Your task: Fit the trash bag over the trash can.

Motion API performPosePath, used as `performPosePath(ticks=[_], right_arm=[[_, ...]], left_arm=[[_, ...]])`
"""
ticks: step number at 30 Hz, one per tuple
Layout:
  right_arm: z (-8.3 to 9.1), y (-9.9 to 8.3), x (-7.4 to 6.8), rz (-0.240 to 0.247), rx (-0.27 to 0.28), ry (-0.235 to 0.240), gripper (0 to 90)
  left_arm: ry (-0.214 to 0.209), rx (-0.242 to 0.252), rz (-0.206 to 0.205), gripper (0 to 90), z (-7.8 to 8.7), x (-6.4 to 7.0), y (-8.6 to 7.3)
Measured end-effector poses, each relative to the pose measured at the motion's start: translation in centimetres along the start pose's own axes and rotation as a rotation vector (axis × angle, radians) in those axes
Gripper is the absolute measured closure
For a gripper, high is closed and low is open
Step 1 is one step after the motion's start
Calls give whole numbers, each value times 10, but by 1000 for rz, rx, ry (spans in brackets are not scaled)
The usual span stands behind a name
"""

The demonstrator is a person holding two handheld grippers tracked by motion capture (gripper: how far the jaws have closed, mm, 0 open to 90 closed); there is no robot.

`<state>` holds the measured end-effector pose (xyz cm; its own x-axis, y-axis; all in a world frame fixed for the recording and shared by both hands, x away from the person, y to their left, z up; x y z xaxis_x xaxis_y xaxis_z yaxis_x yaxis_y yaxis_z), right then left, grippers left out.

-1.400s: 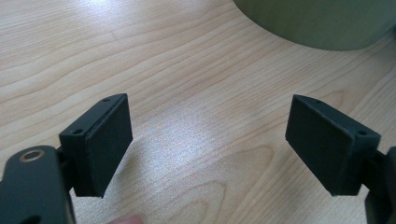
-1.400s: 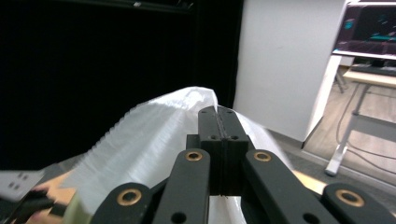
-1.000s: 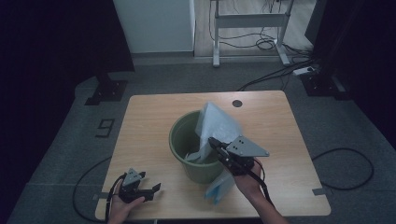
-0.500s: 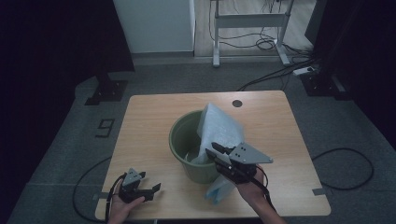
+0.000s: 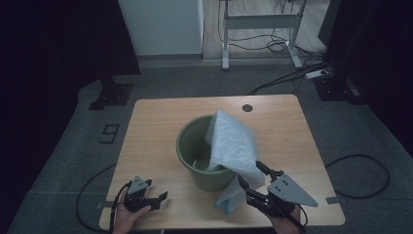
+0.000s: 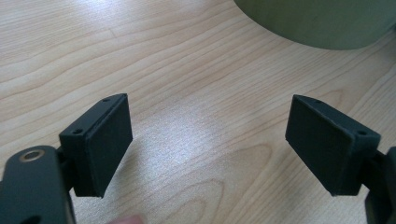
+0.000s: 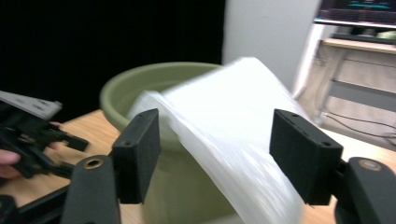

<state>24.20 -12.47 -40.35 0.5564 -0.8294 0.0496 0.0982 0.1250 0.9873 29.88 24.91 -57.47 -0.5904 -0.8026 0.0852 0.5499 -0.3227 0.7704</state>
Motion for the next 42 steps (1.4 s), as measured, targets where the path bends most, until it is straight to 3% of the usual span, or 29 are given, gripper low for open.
performPosePath(ticks=[6,12,18,19,28,31,36,38,42], right_arm=[[12,-23,17,-50,-24,-66,293],[11,-39,21,-70,-52,-68,293],[0,-58,22,-109,-107,-62,312],[-2,-60,22,-116,-113,-62,332],[-10,-69,36,-155,-141,-32,804],[-10,-68,46,-157,-144,-48,874],[-6,-57,64,-148,-129,-99,885],[-3,-40,80,-121,-106,-146,886],[-1,-13,94,-81,-66,-191,886]], left_arm=[[-2,-2,0,145,-1,1,0],[-3,-2,1,145,-1,2,0],[-4,-3,3,145,-1,1,0],[-4,-3,3,145,-1,1,0],[-2,-3,1,145,0,1,0],[-2,-3,3,145,0,1,0],[-1,-2,3,145,0,1,0],[0,-2,2,145,0,1,0],[3,0,1,145,0,1,0]])
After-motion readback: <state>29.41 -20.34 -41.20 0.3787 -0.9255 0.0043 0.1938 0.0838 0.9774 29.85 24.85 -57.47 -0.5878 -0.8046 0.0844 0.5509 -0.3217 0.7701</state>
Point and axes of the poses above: each handheld gripper's, and its own axes: z roughly backward along the jaws, y roughly out of its top, x roughly to its right, the point moved 5 cm from there along -z, roughly forward along the jaws, and after that the axes turned 1 degree about x, right-handed, at the moved point
